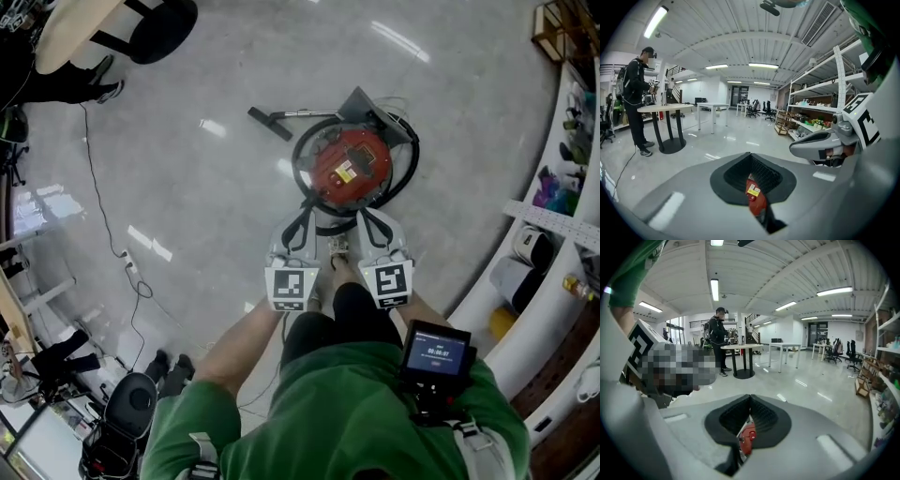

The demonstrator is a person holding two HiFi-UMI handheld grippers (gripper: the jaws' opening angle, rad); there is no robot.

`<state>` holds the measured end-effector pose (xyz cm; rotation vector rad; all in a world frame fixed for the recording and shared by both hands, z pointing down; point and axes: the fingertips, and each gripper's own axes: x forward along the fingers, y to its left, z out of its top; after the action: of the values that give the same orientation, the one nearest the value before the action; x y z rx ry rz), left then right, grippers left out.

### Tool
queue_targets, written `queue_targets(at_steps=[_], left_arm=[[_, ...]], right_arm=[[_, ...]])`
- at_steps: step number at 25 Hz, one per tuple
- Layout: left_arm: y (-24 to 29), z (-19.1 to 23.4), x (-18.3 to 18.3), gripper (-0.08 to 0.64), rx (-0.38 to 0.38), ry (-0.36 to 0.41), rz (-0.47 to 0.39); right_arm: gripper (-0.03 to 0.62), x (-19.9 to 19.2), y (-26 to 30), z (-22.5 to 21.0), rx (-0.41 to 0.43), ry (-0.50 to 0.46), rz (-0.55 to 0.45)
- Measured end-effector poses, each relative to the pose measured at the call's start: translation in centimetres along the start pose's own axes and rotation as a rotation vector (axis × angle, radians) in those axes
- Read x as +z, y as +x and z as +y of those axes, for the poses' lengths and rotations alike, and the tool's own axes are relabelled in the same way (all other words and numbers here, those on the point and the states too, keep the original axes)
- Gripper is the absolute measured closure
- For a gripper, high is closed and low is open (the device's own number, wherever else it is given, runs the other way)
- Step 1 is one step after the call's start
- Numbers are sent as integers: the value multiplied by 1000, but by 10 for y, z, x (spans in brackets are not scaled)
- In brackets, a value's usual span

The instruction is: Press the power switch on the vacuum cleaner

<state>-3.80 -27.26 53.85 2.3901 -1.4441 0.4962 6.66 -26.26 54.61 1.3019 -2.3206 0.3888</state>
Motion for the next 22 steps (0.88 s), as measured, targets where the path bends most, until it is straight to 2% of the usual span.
queue_targets(at_steps=[8, 13, 22], left_arm=[[35, 9, -32, 552, -8, -11, 50], [55, 8, -55, 554, -42, -12, 73], [91, 14, -103, 554, -42, -29, 135]], right_arm=[[589, -30, 40, -4, 33, 15, 40], [589, -52, 63, -11, 43, 30, 67], [589, -98, 102, -14, 93, 10, 127]])
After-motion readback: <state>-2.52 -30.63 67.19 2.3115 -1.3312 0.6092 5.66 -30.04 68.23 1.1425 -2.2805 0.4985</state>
